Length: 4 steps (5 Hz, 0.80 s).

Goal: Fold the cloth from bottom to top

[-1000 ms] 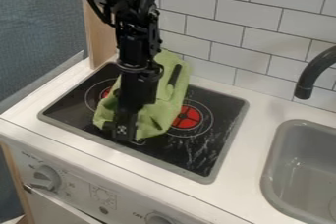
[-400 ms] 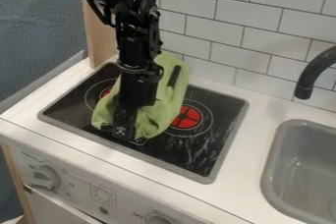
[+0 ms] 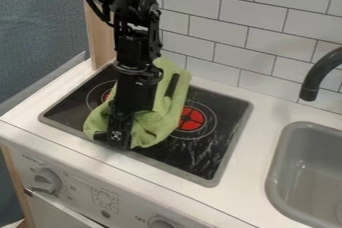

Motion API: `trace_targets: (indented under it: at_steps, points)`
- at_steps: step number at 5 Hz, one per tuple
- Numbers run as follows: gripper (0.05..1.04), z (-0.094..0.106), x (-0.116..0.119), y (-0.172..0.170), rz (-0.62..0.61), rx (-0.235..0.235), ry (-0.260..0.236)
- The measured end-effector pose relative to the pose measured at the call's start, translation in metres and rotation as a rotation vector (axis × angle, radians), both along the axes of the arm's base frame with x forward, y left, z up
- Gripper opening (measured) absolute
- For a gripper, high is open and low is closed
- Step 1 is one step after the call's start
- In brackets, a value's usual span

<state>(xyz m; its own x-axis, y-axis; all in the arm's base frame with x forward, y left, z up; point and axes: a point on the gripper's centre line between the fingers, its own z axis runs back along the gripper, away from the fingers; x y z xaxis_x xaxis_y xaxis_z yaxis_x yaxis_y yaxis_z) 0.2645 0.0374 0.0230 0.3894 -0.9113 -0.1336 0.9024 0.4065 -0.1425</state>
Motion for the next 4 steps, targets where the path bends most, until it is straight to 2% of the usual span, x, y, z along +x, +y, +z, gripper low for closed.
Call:
trace_targets:
  at_steps: [1, 3, 4]
  points:
    - [0.068, 0.017, 0.004, -0.005, 0.012, -0.03, -0.042]
    - [0.068, 0.05, 0.037, -0.013, 0.031, -0.127, -0.127]
    - [0.068, 0.072, 0.058, -0.009, 0.055, -0.134, -0.185]
